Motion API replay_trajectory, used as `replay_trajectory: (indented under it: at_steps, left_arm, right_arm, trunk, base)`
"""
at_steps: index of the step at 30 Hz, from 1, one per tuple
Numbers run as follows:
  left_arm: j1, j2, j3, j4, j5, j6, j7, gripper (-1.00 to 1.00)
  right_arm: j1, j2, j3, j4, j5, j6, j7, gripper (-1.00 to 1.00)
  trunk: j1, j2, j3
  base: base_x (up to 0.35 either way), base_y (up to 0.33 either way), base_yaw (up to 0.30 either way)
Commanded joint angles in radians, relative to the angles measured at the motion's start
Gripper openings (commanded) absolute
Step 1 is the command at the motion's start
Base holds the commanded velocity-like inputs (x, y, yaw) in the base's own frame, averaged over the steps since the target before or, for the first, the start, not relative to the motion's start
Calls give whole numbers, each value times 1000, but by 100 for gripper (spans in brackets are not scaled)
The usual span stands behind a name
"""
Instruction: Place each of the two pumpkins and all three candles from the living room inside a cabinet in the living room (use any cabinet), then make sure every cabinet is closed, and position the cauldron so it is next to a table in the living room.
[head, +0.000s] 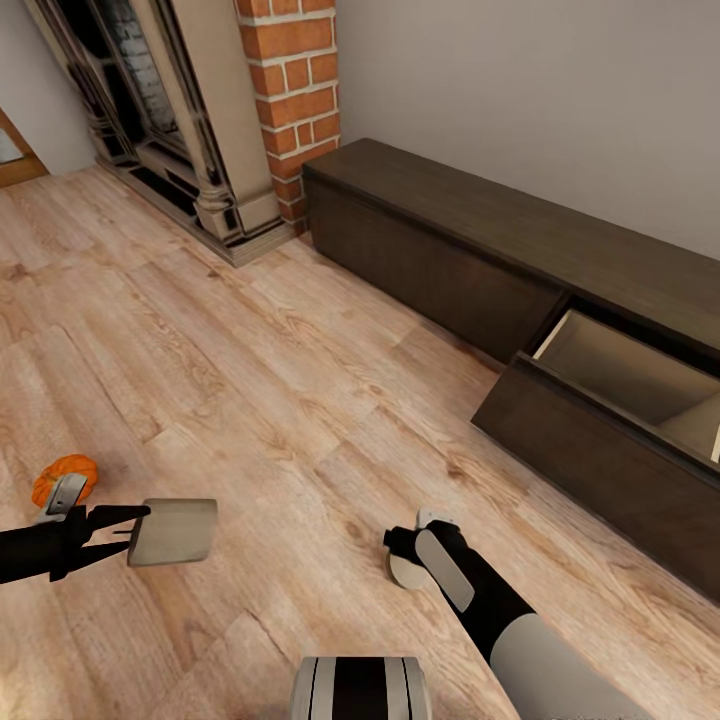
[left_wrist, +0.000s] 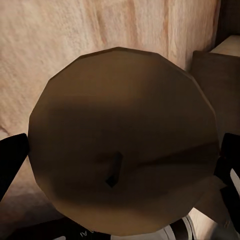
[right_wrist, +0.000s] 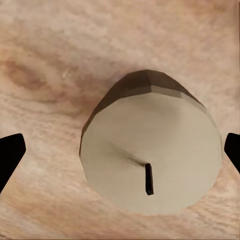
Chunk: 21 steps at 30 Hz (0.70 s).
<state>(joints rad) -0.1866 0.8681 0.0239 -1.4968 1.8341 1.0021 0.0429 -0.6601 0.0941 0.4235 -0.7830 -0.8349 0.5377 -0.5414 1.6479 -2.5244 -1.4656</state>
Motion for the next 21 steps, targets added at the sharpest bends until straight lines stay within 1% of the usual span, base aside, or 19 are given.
replay_trajectory:
  at_steps: [1, 9, 10, 12, 13, 14, 15, 20, 21]
  left_arm:
    - [0, 0, 1, 0, 5, 4, 6, -100]
    - [0, 0, 0, -1, 7, 4, 4, -100]
    - [-1, 0, 0, -2, 7, 4, 2, -100]
    - [-1, 0, 0, -2, 8, 4, -15, -100]
    - [-1, 1, -1, -2, 8, 4, -37, -100]
    - [-1, 1, -1, -2, 7, 4, -44, -100]
    - [-1, 1, -2, -2, 7, 4, -61, -100]
    - [-1, 2, -4, -2, 7, 4, -79, -100]
    - [0, 2, -4, -2, 8, 4, -82, -100]
  right_arm:
    - [-2, -1, 3, 0, -9, 0, -9, 100]
    - [-7, -1, 4, 2, -8, -4, -9, 100]
    - [-7, -1, 4, 2, -7, -4, -9, 100]
    - [-7, -1, 3, 3, 7, -4, -9, 100]
    - [-7, -1, 3, 3, 26, -3, -9, 100]
    - [-7, -1, 3, 3, 33, -3, -9, 100]
    - [-7, -1, 2, 3, 48, -3, -9, 100]
    - [-7, -1, 2, 4, 63, -4, -9, 100]
    - [-7, -1, 1, 4, 64, -4, -9, 100]
  trunk:
    - [0, 0, -1]
    - [0, 0, -1]
    - [0, -1, -5]
    - [1, -1, -12]
    - [2, -1, -16]
    - [2, -1, -16]
    - [2, -1, -16]
    - [2, -1, -16]
    - [2, -1, -20]
  base:
    - [0, 0, 0]
    - [0, 0, 0]
    - [0, 0, 0]
    - [0, 0, 0]
    - [0, 0, 0]
    - [0, 0, 0]
    - [0, 0, 0]
    - [0, 0, 0]
    - [0, 0, 0]
